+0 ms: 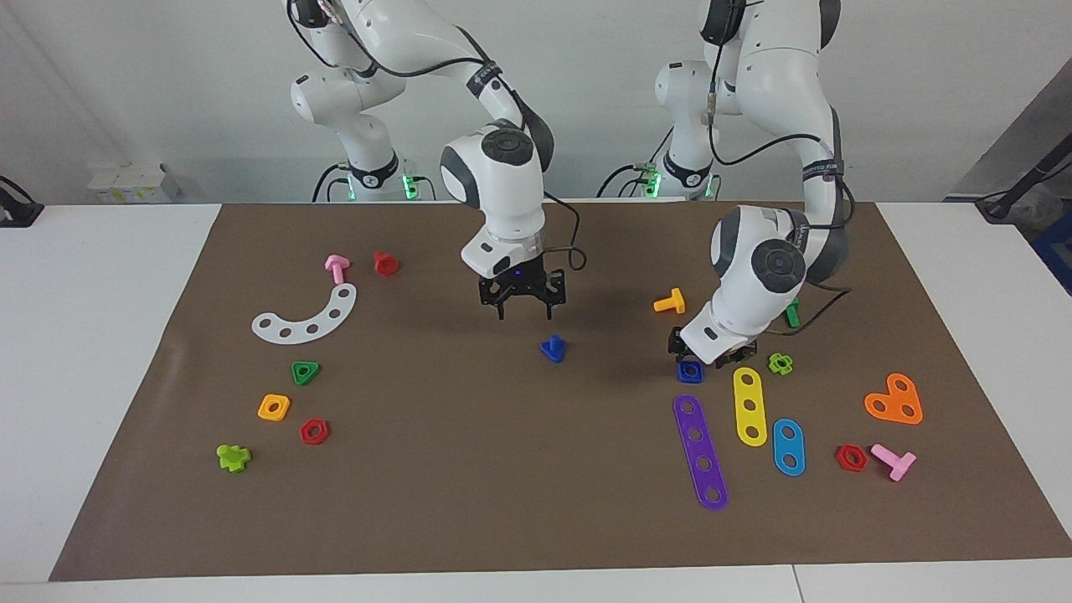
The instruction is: Unscrew and place screws in storage area
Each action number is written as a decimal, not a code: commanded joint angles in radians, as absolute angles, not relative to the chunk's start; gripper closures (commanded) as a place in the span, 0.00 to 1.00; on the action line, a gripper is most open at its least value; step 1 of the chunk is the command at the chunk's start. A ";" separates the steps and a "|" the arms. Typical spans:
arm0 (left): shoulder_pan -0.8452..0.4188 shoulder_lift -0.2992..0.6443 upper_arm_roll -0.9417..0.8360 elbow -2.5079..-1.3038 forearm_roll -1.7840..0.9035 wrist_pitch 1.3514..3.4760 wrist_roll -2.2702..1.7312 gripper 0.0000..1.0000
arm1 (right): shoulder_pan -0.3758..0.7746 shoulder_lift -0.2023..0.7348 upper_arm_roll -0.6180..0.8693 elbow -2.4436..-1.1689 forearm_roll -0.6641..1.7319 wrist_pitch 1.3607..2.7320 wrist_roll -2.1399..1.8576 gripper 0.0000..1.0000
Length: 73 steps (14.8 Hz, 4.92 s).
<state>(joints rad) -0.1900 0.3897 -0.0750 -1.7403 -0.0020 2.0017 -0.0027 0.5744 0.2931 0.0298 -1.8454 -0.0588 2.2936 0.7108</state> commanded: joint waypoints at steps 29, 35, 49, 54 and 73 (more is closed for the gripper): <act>0.044 -0.026 -0.058 -1.654 0.025 1.674 0.175 0.00 | 0.655 0.492 0.026 -1.741 -0.181 2.372 0.819 0.94; 0.057 -0.026 -0.058 -1.654 0.025 1.675 0.173 0.00 | 0.577 0.372 0.023 -1.831 -0.181 2.378 0.805 1.00; 0.049 -0.026 -0.063 -1.514 0.018 1.539 0.173 0.00 | 0.204 0.199 0.025 -2.132 -0.181 2.508 0.576 1.00; 0.055 -0.049 -0.061 -1.555 0.018 1.526 0.176 0.00 | 0.123 0.198 0.025 -2.151 -0.181 2.508 0.540 1.00; 0.055 -0.051 -0.061 -1.557 0.018 1.526 0.176 0.00 | 0.068 0.074 0.014 -1.837 -0.014 2.027 0.309 0.01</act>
